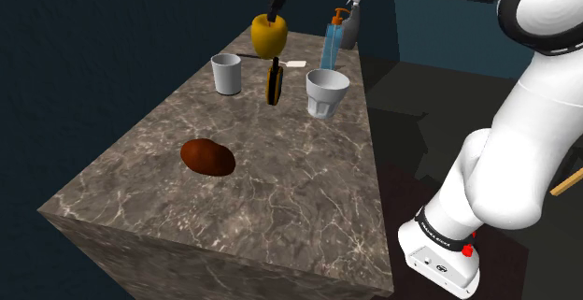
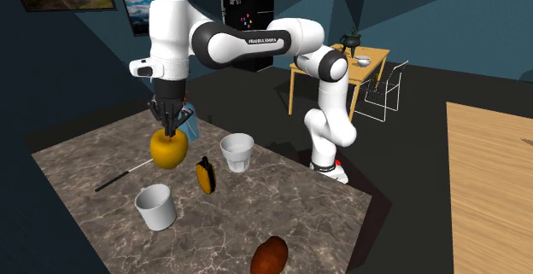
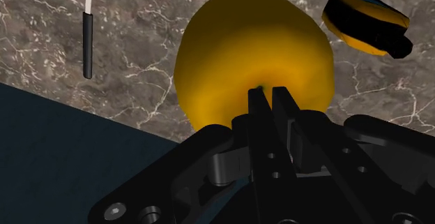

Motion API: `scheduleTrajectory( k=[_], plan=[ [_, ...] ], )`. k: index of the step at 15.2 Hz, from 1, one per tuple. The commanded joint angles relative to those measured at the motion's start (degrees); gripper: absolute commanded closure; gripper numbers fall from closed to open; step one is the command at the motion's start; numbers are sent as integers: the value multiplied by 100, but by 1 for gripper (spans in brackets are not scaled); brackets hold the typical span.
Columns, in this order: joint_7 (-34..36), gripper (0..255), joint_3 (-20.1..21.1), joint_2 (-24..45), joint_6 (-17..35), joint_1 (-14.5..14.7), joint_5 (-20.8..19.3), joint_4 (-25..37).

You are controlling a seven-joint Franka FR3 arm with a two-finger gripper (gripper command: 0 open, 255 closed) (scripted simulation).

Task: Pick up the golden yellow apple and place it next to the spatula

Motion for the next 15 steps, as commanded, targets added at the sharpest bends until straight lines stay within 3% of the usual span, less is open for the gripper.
scheduleTrajectory(
  k=[1,15],
  plan=[
    [1,255,2,-71,190,5,-13,-253],
    [20,255,14,-261,1278,26,-51,-1529]
  ],
)
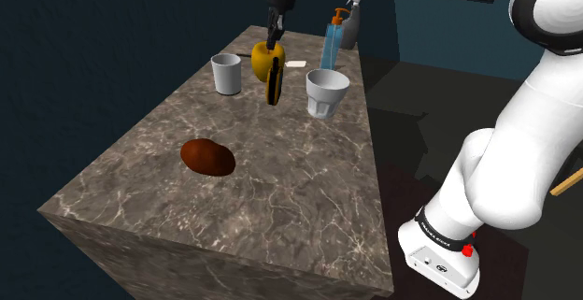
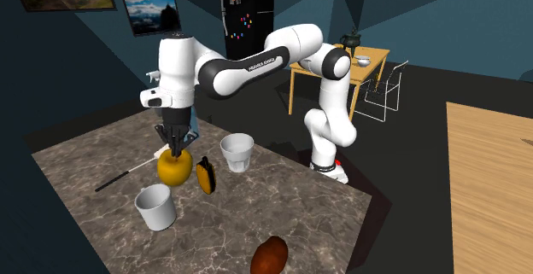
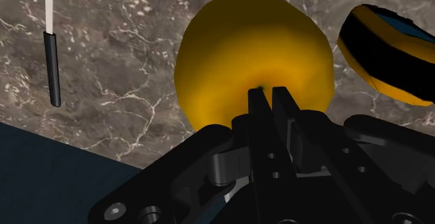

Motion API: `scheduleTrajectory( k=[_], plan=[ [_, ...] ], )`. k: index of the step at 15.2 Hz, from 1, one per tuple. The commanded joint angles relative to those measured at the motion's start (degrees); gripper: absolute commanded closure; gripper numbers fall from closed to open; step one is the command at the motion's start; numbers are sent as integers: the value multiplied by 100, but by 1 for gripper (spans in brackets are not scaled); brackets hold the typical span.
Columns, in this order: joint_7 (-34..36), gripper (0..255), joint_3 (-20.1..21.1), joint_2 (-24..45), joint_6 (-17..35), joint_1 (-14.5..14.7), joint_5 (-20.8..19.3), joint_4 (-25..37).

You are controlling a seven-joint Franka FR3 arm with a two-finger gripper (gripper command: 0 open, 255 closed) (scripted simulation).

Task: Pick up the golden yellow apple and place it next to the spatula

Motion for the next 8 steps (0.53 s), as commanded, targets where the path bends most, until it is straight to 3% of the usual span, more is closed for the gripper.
scheduleTrajectory(
  k=[1,7,8],
  plan=[
    [-1,255,0,-4,47,0,0,-45],
    [-1,255,0,-4,47,0,0,-45],
    [-2,0,0,-3,47,0,1,-43]
  ],
)
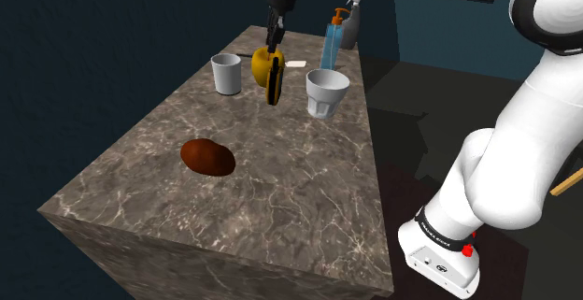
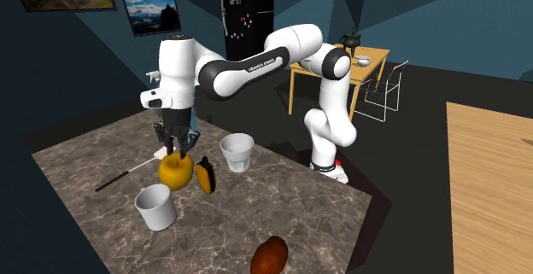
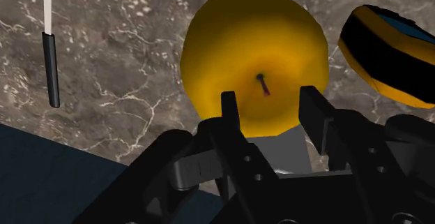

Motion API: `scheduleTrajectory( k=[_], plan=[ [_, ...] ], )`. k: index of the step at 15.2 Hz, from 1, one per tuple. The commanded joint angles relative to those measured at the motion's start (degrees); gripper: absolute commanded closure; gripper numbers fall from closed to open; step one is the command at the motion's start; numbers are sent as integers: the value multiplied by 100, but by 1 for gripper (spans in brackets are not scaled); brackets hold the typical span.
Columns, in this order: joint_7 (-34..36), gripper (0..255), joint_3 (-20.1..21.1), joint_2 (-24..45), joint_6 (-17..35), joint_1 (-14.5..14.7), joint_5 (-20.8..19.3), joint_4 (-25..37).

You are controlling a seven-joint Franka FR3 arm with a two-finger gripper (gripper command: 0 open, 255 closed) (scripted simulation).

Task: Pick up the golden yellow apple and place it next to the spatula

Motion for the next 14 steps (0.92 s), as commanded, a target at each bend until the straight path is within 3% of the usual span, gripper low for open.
scheduleTrajectory(
  k=[1,5,9,14],
  plan=[
    [0,0,0,0,0,0,0,1],
    [0,0,0,0,0,0,0,1],
    [16,0,3,-118,-687,5,-25,572],
    [16,0,3,-118,-687,5,-25,572]
  ],
)
